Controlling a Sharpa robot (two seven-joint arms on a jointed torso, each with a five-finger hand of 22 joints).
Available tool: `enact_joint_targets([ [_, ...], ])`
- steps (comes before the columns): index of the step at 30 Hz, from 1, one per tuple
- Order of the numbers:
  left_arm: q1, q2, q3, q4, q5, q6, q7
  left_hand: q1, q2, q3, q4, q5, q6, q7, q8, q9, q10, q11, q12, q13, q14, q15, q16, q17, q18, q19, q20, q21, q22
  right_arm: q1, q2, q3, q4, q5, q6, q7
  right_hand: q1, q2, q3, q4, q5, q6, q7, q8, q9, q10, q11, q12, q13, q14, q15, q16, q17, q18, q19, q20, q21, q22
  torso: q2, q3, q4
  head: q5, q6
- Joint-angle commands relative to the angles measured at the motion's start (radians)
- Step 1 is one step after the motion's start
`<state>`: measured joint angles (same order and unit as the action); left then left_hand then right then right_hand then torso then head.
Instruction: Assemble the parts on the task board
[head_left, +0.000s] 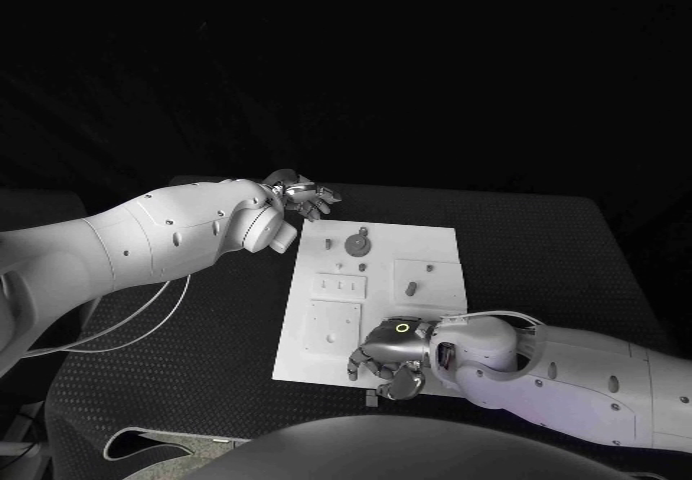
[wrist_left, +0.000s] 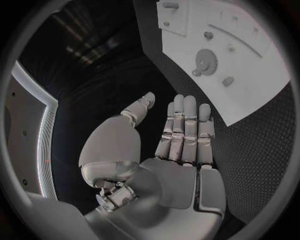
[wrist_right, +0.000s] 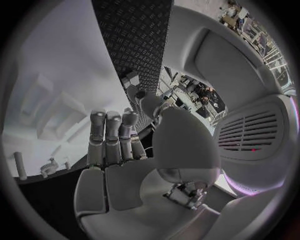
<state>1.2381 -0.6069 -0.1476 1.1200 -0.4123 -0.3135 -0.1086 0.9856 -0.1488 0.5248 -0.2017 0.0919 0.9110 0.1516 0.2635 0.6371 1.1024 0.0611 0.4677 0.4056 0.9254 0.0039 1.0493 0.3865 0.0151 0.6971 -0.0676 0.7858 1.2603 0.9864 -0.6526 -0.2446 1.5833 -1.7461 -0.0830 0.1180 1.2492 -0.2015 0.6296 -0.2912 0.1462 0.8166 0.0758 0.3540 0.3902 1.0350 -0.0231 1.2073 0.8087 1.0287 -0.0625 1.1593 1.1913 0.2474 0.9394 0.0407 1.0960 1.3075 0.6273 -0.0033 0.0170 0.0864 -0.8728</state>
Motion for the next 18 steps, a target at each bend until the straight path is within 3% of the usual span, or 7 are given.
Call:
enact_joint_targets([
  [1, 0.001, 0.0, 0.001, 0.001, 0.011, 0.011, 0.016, -0.002, 0.007, -0.002, 0.003, -0.002, -0.008, 0.002, 0.007, -0.001, 0.004, 0.002, -0.006, -0.001, 0.009, 0.001, -0.005, 0.001, 0.007, 0.008, -0.026, -0.007, 0.001, -0.019, -0.001, -0.002, 0.002, -0.014, -0.013, 0.006, -0.005, -0.007, 0.004, 0.0, -0.007, 0.014, 0.026, 0.003, 0.0, -0.002, 0.015, 0.009, 0.002, -0.01, -0.001, 0.006, -0.002, 0.014, -0.003, -0.008, 0.006, 0.02, 0.002, 0.0026, 0.0005, 0.003, 0.0],
  [8, 0.001, 0.0, 0.001, 0.001, 0.012, 0.015, 0.016, -0.004, 0.006, -0.003, 0.004, -0.005, -0.009, 0.002, 0.007, -0.002, 0.004, 0.002, -0.007, -0.002, 0.009, 0.001, -0.006, 0.002, 0.007, 0.008, -0.026, -0.008, 0.001, -0.039, -0.009, -0.001, 0.006, -0.01, -0.013, 0.004, 0.003, -0.015, 0.007, 0.0, -0.015, 0.013, 0.046, -0.004, -0.004, -0.002, 0.035, 0.019, 0.002, -0.012, -0.001, 0.015, -0.007, 0.014, -0.004, -0.009, 0.014, 0.019, 0.004, 0.0039, -0.0008, 0.006, 0.0],
  [11, 0.001, 0.0, 0.001, 0.0, 0.012, 0.014, 0.016, -0.004, 0.006, -0.003, 0.004, -0.006, -0.01, 0.002, 0.007, -0.002, 0.003, 0.002, -0.008, -0.002, 0.009, 0.001, -0.006, 0.002, 0.007, 0.008, -0.026, -0.008, 0.002, -0.04, -0.016, -0.001, 0.006, -0.01, -0.013, 0.005, 0.005, -0.014, 0.009, 0.001, -0.013, 0.015, 0.042, -0.005, -0.005, -0.001, 0.032, 0.023, 0.002, -0.012, -0.002, 0.019, -0.008, 0.014, -0.003, -0.009, 0.016, 0.019, 0.004, 0.0045, -0.0029, 0.008, 0.0],
  [18, 0.001, 0.0, 0.001, -0.003, 0.015, 0.016, 0.017, -0.005, 0.006, -0.004, 0.005, -0.008, -0.011, 0.003, 0.007, -0.002, 0.003, 0.002, -0.008, -0.002, 0.008, 0.001, -0.007, 0.003, 0.007, 0.008, -0.026, -0.009, 0.002, -0.043, -0.022, -0.001, 0.0, -0.012, -0.008, 0.007, 0.01, -0.014, 0.014, 0.001, -0.014, 0.02, 0.033, -0.005, -0.005, -0.001, 0.023, 0.027, 0.002, -0.013, -0.002, 0.025, -0.009, 0.014, -0.003, -0.009, 0.02, 0.019, 0.005, 0.0052, -0.0012, 0.008, 0.0],
])
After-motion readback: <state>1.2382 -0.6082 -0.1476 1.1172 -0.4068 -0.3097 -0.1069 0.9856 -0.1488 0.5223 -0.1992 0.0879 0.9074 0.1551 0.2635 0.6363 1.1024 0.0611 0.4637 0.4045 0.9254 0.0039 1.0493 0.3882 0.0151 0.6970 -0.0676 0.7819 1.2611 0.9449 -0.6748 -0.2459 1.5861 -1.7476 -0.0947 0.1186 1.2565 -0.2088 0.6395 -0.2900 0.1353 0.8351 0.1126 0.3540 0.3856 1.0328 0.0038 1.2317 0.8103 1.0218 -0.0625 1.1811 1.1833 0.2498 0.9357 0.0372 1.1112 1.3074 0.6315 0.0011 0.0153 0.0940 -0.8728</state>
